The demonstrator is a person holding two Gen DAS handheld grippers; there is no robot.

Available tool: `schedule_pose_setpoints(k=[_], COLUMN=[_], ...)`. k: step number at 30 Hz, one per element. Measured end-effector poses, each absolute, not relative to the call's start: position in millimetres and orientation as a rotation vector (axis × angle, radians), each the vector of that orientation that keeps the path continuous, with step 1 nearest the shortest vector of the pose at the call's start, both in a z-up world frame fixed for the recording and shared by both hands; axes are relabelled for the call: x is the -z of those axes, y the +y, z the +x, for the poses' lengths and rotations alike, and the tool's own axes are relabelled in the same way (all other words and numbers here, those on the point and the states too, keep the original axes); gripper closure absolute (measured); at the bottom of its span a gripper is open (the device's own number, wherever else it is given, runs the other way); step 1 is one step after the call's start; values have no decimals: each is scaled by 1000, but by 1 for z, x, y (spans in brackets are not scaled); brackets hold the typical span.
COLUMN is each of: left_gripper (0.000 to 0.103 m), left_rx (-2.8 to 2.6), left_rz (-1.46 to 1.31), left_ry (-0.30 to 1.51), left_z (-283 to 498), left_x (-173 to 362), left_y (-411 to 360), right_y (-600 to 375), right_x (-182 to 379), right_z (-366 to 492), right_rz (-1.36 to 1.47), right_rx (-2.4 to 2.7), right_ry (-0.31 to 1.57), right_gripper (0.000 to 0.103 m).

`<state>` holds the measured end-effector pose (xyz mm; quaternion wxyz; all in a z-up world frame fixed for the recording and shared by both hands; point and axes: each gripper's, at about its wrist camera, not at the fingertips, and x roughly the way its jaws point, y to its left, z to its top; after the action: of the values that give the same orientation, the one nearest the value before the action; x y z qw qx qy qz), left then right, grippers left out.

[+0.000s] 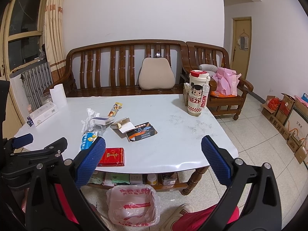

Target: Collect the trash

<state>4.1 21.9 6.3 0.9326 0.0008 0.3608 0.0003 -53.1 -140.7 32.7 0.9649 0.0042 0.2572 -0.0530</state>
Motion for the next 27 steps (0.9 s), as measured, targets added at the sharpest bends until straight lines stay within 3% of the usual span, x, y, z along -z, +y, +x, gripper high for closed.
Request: schedule_pose_setpoints(k=[15,27], left_gripper=[7,7], left_rx=[0,58], left_rz=[16,51], left_ry=[760,870], left_z=[11,69], left_x=[-3,-12], left_y=[24,63], right_y=[-145,-167], right_x=[-26,-28], right_z=[-47,-8], right_rz=[13,32], right_rx=[97,-80], right_ry=[538,587], right_gripper=[5,5])
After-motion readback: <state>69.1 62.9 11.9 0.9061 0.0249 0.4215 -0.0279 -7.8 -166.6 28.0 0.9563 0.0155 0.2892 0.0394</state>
